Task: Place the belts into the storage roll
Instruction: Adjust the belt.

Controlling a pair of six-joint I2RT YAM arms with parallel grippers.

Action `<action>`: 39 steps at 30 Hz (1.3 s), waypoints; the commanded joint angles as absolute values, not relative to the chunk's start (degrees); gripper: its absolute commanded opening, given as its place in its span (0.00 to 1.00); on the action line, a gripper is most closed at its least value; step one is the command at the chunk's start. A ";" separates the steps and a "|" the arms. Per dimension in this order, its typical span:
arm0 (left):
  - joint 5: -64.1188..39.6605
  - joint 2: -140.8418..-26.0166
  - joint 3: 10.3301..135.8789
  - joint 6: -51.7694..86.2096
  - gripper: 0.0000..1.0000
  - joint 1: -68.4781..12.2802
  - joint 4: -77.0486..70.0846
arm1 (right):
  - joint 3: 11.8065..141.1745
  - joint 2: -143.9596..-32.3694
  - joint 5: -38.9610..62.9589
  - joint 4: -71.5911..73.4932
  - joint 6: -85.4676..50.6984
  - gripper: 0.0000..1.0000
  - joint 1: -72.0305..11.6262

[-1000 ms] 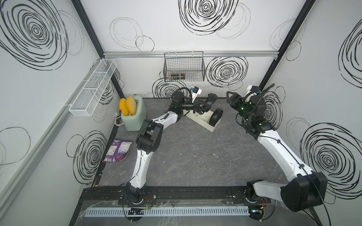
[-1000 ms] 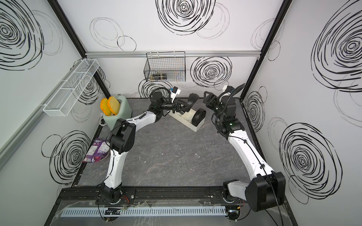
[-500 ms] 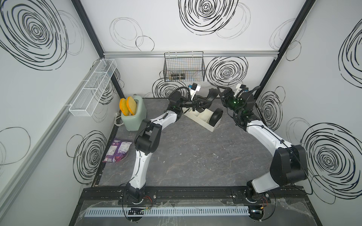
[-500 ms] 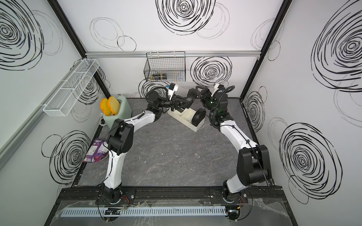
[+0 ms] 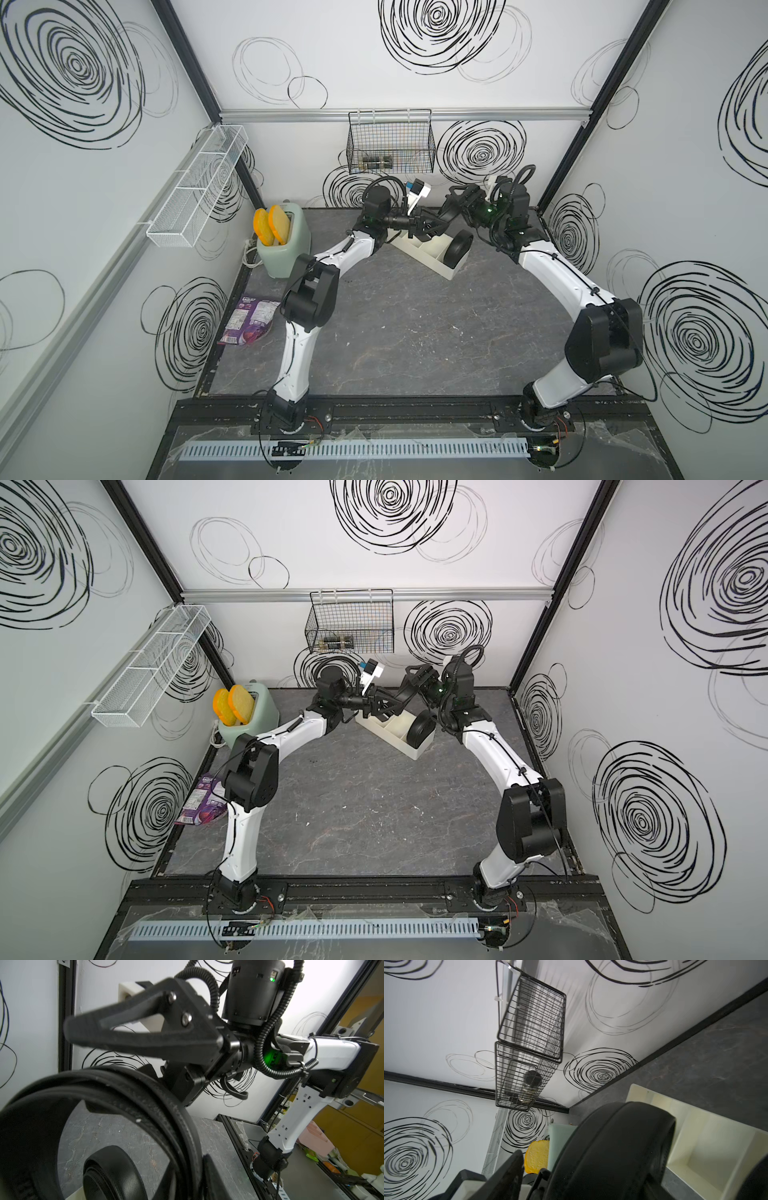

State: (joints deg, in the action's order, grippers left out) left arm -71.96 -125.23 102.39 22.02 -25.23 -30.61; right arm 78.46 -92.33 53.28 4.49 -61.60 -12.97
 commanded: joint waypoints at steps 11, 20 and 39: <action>-66.34 -119.44 112.06 -18.80 0.00 -27.86 14.45 | 81.80 -93.20 51.78 -9.64 -59.16 0.79 -11.93; -65.50 -118.81 112.15 -20.78 0.00 -27.64 16.79 | 83.08 -94.03 53.40 -11.02 -58.45 0.82 -13.45; -64.68 -118.99 112.77 -21.82 0.00 -27.38 18.03 | 85.96 -97.25 53.79 -15.32 -55.37 0.50 -14.06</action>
State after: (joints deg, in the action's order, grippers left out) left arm -63.16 -122.10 110.17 -19.09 -27.86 20.25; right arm 83.94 -96.62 54.85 -14.92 -56.40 -13.63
